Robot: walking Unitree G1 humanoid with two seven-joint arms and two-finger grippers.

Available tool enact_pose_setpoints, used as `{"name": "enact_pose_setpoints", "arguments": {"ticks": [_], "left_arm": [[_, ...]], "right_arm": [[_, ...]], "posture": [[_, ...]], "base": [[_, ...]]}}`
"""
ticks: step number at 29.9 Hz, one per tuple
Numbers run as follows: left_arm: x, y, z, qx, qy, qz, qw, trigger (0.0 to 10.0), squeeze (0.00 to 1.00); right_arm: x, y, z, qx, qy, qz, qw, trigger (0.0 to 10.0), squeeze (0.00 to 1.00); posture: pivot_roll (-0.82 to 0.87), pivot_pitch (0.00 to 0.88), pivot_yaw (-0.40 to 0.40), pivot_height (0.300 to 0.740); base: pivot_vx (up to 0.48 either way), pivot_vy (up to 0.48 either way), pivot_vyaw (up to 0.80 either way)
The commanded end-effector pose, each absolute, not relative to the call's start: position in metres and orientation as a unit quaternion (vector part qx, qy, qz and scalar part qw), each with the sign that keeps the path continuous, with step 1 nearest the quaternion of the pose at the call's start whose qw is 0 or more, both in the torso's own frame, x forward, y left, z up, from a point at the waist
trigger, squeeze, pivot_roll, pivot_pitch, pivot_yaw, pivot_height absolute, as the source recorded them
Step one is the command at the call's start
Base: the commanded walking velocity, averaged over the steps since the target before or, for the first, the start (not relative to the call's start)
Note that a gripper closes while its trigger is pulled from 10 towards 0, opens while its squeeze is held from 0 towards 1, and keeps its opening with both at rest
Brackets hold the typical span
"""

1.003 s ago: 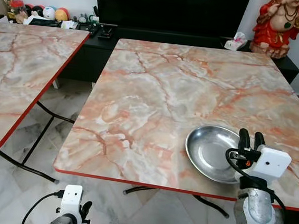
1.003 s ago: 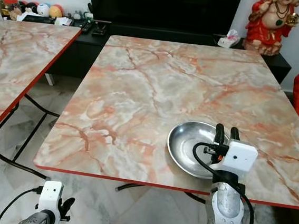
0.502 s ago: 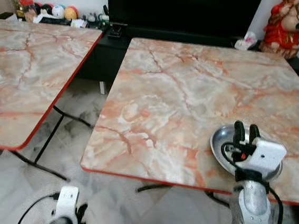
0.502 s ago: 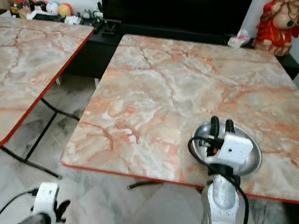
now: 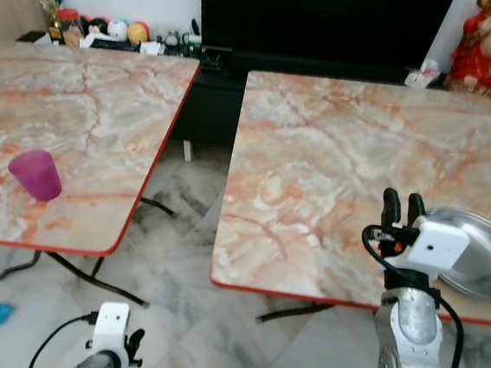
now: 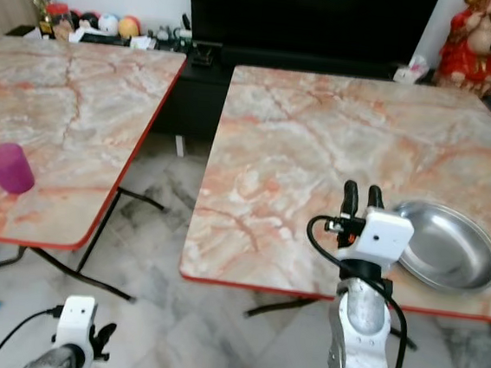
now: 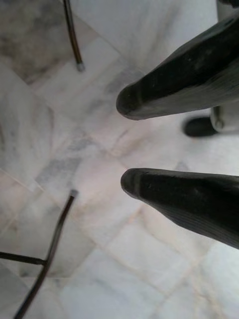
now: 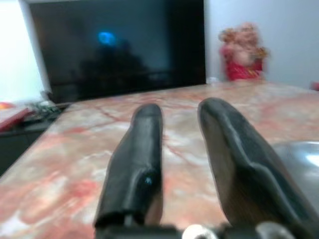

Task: Setting the table

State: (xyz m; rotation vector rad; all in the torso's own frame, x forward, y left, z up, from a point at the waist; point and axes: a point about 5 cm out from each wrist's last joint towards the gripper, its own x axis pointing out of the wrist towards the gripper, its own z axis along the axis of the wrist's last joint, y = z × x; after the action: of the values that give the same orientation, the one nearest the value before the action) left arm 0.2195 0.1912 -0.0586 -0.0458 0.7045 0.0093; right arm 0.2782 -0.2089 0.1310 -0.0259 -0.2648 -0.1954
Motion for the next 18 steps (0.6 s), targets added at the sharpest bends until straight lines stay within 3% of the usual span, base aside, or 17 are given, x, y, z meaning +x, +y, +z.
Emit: {"name": "enact_pose_setpoints", "arguments": {"ticks": [1,14,18], "left_arm": [[0.2216,0.1987,-0.0558,-0.017,0.338,0.012,0.941,10.0,0.00],[0.2223,0.1984,-0.0553,-0.019,0.336,0.014,0.941,10.0,0.00],[0.2206,0.1992,-0.0563,-0.020,0.339,0.017,0.941,10.0,0.00]], "right_arm": [[0.2814,-0.2037,0.1399,-0.009,-0.150,-0.089,0.985,10.0,0.00],[0.2866,-0.1974,0.1471,-0.019,-0.159,-0.074,0.984,10.0,0.00],[0.2868,-0.1967,0.1476,-0.019,-0.160,-0.072,0.984,10.0,0.00]], "posture": [[0.01,0.000,0.015,0.736],[0.01,0.007,0.009,0.736],[0.01,0.008,0.008,0.736]], "base": [[0.000,0.480,0.00],[0.000,0.480,0.00],[0.000,0.480,0.76]]}}
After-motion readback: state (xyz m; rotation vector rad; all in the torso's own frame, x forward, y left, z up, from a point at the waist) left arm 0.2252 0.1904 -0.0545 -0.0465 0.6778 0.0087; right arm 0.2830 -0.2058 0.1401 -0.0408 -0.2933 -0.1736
